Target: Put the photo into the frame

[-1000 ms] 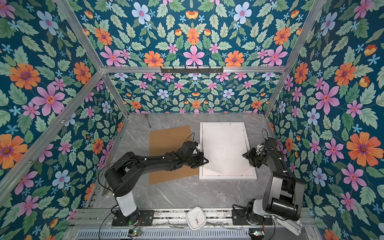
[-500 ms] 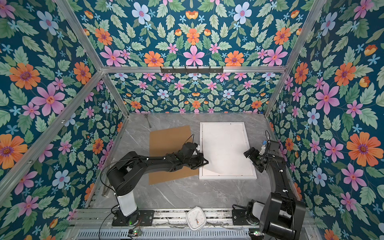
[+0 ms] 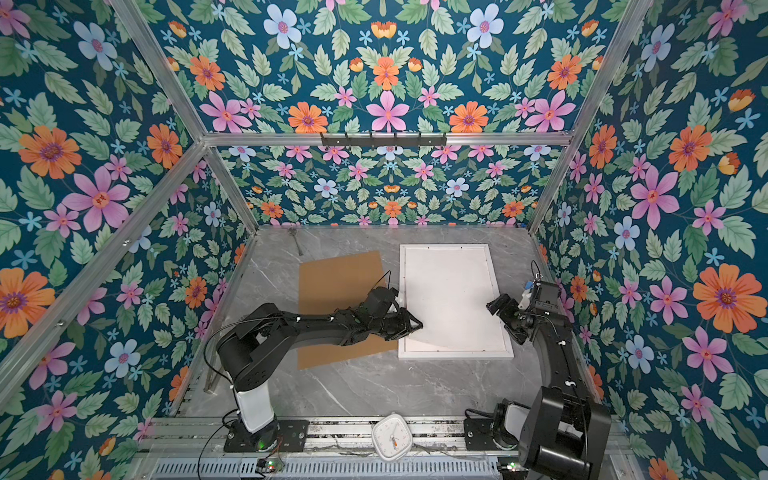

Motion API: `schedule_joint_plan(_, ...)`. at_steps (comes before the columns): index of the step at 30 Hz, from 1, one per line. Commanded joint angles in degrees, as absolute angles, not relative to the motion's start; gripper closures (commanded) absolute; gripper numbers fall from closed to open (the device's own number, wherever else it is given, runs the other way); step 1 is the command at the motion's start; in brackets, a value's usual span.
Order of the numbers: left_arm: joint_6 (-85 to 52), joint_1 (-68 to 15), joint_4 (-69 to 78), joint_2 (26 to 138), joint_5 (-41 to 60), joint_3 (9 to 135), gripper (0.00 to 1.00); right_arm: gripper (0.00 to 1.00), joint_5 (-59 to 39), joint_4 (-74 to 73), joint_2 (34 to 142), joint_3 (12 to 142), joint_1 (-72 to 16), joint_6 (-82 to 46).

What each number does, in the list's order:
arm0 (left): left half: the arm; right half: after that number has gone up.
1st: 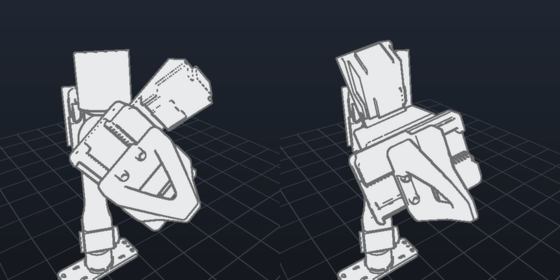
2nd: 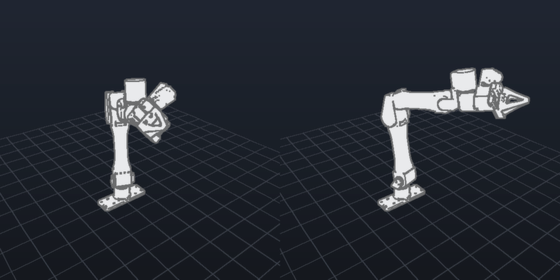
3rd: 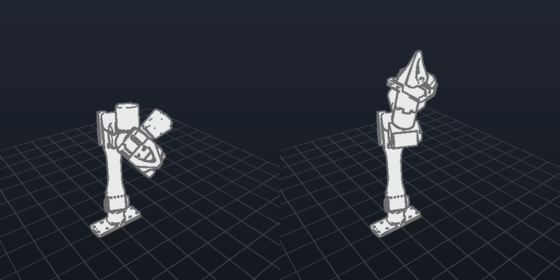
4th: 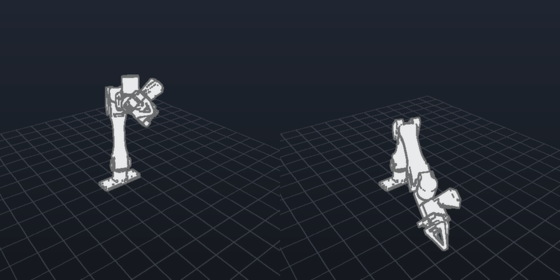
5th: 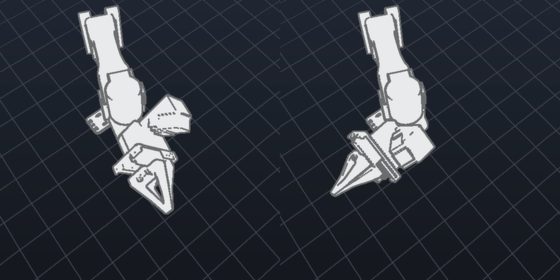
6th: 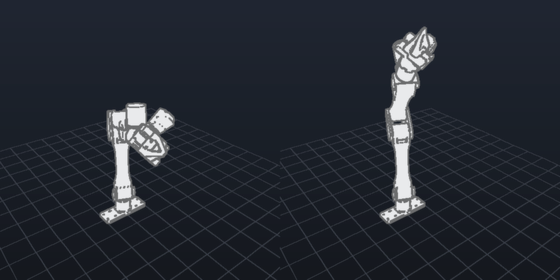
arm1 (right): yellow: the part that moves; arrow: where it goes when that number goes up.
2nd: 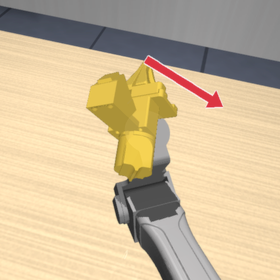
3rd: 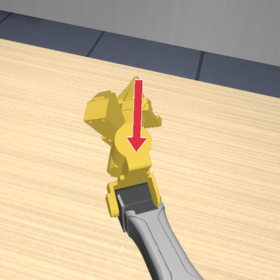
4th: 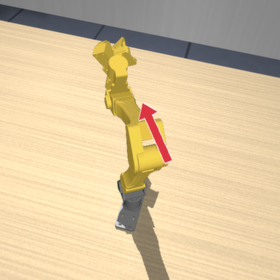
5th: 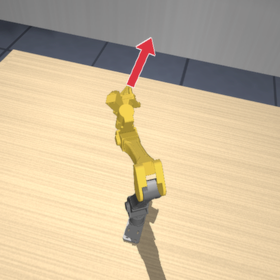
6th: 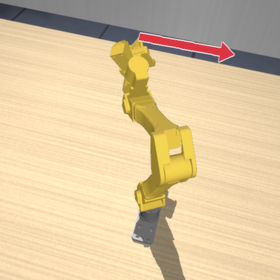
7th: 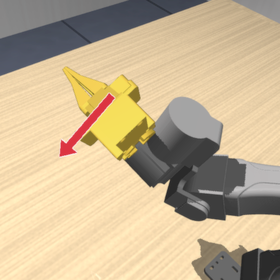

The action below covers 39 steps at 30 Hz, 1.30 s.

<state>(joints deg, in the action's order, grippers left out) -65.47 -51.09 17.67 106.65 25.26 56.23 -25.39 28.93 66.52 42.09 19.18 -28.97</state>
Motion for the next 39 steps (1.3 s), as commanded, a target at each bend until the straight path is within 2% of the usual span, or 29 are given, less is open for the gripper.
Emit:
schedule_joint_plan(1,-63.28,-51.16,14.20,106.13,24.32,57.35,0.56,0.08,-26.80,28.83,66.11,42.15,19.15,-28.66)
schedule_joint_plan(6,-59.24,-51.17,2.95,105.19,22.42,60.12,0.45,0.06,-28.98,28.92,65.34,41.93,19.10,-28.56)
schedule_joint_plan(12,-52.47,-50.99,-13.51,102.39,17.60,64.01,0.41,0.04,-30.76,29.44,63.55,41.75,17.62,-28.83)
schedule_joint_plan(15,-50.18,-50.33,-19.48,99.91,15.00,64.43,0.38,0.03,-29.19,29.65,62.78,42.40,12.94,-29.80)
schedule_joint_plan(18,-47.99,-48.17,-23.15,96.27,12.41,62.78,0.31,0.03,-27.03,28.69,62.79,44.02,5.60,-31.03)
schedule_joint_plan(25,-41.29,-35.30,-25.05,85.44,13.93,54.50,0.30,0.02,-23.49,22.95,67.90,49.99,-9.80,-34.11)
schedule_joint_plan(26,-39.74,-33.24,-26.20,84.20,13.21,53.88,0.28,0.01,-23.01,22.45,69.60,51.44,-11.61,-34.06)
schedule_joint_plan(28,-37.04,-29.71,-27.32,81.83,11.54,52.50,0.17,0.01,-23.59,21.46,72.99,54.44,-14.76,-33.38)
schedule_joint_plan(30,-34.09,-26.21,-27.08,79.78,11.51,50.96,0.13,0.01,-24.11,21.13,76.45,58.06,-17.88,-32.60)
schedule_joint_plan(39,-25.42,-10.78,-29.68,80.98,12.43,50.94,0.07,0.01,-21.76,26.28,97.59,77.98,-29.64,-28.35)
